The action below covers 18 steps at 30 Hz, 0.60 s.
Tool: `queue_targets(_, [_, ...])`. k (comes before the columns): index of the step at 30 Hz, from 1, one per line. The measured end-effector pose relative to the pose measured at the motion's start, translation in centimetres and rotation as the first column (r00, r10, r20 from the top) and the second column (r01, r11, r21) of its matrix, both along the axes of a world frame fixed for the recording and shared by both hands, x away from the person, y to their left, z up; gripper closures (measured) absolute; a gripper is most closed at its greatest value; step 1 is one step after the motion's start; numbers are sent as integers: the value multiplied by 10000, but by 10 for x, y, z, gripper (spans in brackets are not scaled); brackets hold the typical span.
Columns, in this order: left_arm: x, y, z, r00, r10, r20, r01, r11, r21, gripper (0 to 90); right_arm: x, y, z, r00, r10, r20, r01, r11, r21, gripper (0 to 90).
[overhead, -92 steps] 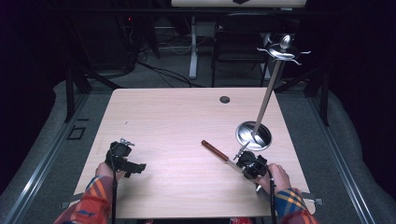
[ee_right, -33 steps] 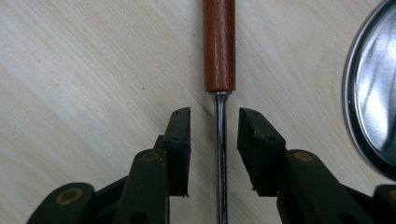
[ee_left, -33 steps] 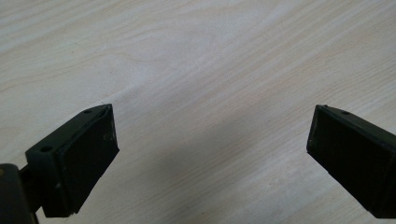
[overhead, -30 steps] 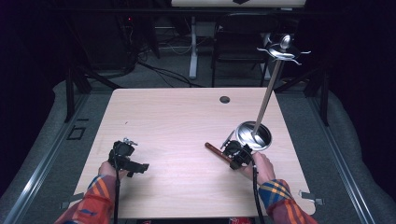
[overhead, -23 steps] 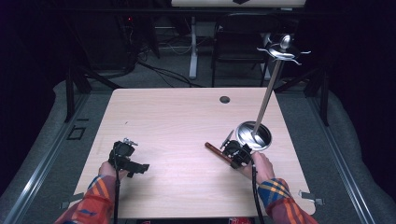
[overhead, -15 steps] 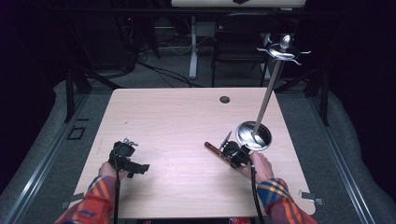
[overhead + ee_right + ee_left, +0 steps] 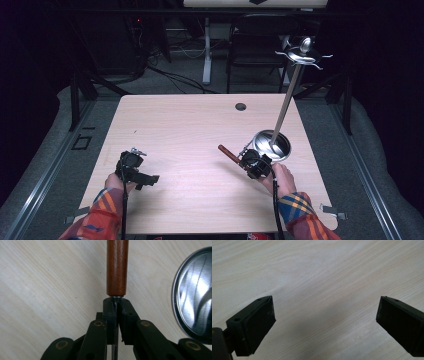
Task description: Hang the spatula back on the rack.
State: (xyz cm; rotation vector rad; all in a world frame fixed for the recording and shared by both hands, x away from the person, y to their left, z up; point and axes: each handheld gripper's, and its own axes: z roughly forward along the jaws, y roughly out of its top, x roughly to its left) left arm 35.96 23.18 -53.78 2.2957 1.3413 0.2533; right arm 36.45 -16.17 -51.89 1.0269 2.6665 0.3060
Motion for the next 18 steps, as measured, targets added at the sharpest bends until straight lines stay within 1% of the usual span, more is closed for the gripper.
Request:
queue_targets(1, [0,0,0,10000,0,0,0,10000,0,19,0,0,0,10000,0,0,0,10000,0,845])
queue_targets(2, [0,0,0,10000,-13,34,13,10000,15,19,-3,-1,3,9999,-27,132,25,9999,138,845])
queue_targets(5, [1,0,0,10000,-17,39,17,10000,33,19,-4,-3,7,9999,40,112,-41,9999,110,845])
queue_targets(6, [1,0,-1,10000,-16,-12,16,10000,28,19,-5,-4,10,9998,14,183,-16,9999,119,845])
queue_targets(7, [1,0,-1,10000,-16,-12,16,10000,28,19,-5,-4,10,9998,14,183,-16,9999,119,845])
queue_targets(8, [2,-1,-1,10000,4,-30,-4,10000,14,18,-6,-5,13,9994,-23,338,18,9999,153,845])
queue_targets(10, [2,-1,-1,10000,-20,18,20,10000,18,18,-7,-6,15,9995,-29,322,24,9999,147,845])
queue_targets(11, [3,-2,0,10000,-54,4,54,10000,-3,18,-9,-7,17,9993,-116,343,104,9993,357,845])
queue_targets(13, [3,-3,-1,10000,-88,20,88,10000,-8,18,-10,-8,18,9990,-139,432,122,9992,381,846])
queue_targets(14, [4,-4,-1,9999,-140,-12,140,9999,12,18,-11,-11,22,9987,-173,485,154,9991,400,846])
queue_targets(15, [5,-5,-1,9998,-196,9,196,9998,20,18,-12,-13,23,9982,-239,551,211,9985,514,846])
queue_targets(17, [5,-6,-1,9998,-197,-8,197,9998,24,18,-13,-15,25,9979,-274,594,246,9985,480,846])
queue_targets(18, [5,-7,0,9996,-267,16,267,9996,53,17,-15,-18,28,9965,-408,728,352,9964,767,846])
